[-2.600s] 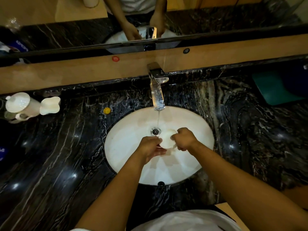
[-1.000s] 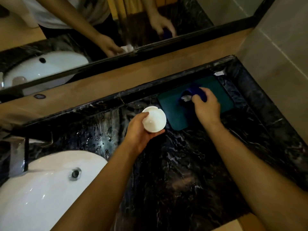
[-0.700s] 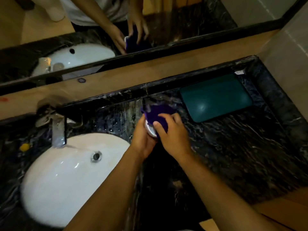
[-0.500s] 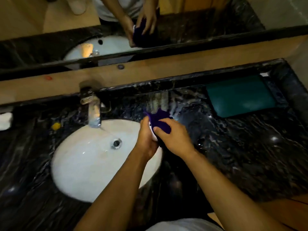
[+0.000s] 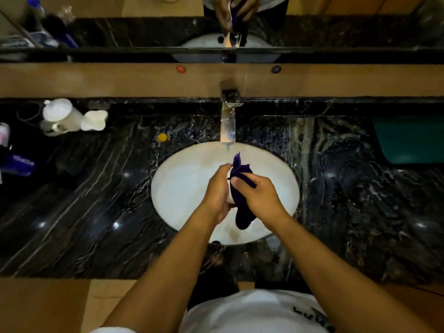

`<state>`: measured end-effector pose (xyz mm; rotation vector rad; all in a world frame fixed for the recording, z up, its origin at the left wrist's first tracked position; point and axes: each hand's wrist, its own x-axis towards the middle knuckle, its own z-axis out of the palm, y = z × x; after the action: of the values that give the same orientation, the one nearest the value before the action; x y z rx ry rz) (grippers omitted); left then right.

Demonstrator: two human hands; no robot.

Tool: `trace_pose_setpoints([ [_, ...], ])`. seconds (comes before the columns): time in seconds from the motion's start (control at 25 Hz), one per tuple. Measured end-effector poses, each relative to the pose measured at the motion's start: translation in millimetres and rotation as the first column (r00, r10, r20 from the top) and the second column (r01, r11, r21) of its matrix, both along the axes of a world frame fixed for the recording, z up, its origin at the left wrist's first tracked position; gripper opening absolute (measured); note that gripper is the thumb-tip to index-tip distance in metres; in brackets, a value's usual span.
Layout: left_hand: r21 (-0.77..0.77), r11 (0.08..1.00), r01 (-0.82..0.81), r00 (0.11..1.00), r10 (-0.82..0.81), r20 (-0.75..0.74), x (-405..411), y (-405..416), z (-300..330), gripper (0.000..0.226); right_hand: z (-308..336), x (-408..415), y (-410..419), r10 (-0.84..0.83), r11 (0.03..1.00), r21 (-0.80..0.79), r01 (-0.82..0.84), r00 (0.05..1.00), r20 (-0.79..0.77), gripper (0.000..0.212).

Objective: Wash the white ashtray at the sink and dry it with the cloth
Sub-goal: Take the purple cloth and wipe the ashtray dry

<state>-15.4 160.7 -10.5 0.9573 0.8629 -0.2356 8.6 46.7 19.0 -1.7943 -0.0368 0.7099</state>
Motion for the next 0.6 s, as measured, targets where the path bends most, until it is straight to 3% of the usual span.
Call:
trace_pose_setpoints([
  [0.08, -0.017, 0.999, 0.034, 0.999, -0.035, -0.015, -9.9, 9.8, 6.6, 0.05, 7.2, -2.1, 1.5, 0.091, 0.994, 0.06, -0.088, 0.995, -0.045, 0.015],
  [0.2, -0.057, 0.998, 0.013, 1.0, -0.012, 0.028, -23.7, 9.8, 5.2, 0.045, 14.1, 5.2, 6.6, 0.28, 0.955, -0.127, -0.269, 0.958, 0.07, 0.016],
  [0.28, -0.137, 0.988, -0.076, 0.99, 0.091, 0.105, -28.4, 9.7, 1.1, 0.038, 19.4, 8.6, 12.9, 0.381, 0.909, -0.228, -0.348, 0.917, 0.116, 0.029],
  [0.36, -0.217, 0.953, -0.21, 0.963, 0.24, 0.12, -26.6, 17.5, -0.6, 0.044, 25.3, 14.7, 23.7, 0.394, 0.903, -0.28, -0.325, 0.888, 0.238, 0.036],
  [0.44, -0.254, 0.919, -0.301, 0.935, 0.337, 0.112, -23.7, 30.2, -2.0, 0.058, 31.0, 36.5, 37.1, 0.219, 0.959, -0.249, -0.134, 0.909, 0.355, 0.04],
  [0.52, -0.259, 0.903, -0.344, 0.918, 0.381, 0.108, -24.8, 41.5, -1.3, 0.065, 42.4, 76.2, 55.5, -0.096, 0.991, -0.072, 0.111, 0.978, 0.187, 0.043],
  [0.6, -0.272, 0.885, -0.378, 0.904, 0.417, 0.098, -29.3, 48.8, -1.0, 0.066, 51.5, 111.5, 69.4, -0.193, 0.981, 0.033, 0.194, 0.981, -0.013, 0.047],
])
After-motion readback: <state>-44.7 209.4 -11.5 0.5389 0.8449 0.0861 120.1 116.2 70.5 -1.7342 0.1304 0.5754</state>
